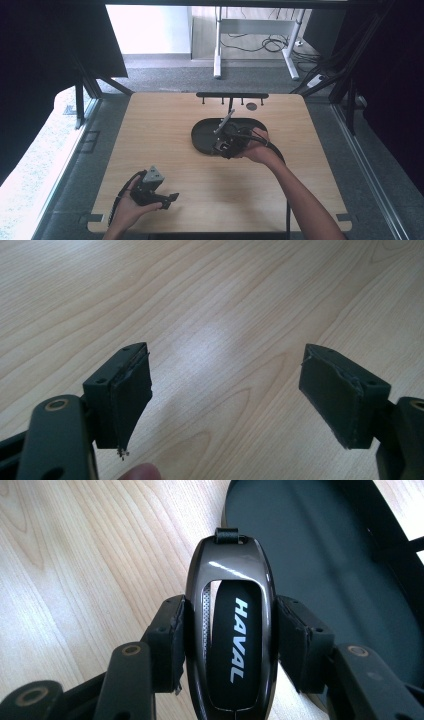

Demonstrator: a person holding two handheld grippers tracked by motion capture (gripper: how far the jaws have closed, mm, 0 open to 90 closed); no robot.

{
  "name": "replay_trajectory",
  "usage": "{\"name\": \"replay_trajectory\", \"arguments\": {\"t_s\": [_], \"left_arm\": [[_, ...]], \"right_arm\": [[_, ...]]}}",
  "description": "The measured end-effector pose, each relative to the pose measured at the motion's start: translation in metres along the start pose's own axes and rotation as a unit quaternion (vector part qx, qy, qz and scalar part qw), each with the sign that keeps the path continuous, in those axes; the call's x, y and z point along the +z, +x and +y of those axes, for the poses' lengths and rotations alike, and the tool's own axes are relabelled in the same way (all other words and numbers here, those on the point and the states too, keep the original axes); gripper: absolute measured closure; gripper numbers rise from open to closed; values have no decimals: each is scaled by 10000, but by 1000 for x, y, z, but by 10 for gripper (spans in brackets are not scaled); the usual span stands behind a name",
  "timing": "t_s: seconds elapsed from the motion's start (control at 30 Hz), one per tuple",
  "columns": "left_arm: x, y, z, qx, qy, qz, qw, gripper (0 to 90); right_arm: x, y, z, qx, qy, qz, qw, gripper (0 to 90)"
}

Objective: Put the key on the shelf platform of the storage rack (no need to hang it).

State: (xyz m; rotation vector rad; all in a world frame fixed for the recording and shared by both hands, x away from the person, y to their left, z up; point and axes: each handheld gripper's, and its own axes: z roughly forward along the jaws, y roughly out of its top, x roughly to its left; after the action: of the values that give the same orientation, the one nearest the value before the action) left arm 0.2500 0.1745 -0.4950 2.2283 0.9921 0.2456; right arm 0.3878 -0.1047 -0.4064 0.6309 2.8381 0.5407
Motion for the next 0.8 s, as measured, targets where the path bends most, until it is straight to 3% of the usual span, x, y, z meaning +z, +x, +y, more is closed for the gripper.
{"name": "replay_trajectory", "arguments": {"t_s": [0.3,0.8], "left_arm": [[-1,1,0,-8,-3,10,10000,213],[-4,3,0,-54,-60,54,10000,215]], "right_arm": [[5,-9,6,61,16,-29,10000,491],[21,-39,7,364,78,-115,9992,491]]}}
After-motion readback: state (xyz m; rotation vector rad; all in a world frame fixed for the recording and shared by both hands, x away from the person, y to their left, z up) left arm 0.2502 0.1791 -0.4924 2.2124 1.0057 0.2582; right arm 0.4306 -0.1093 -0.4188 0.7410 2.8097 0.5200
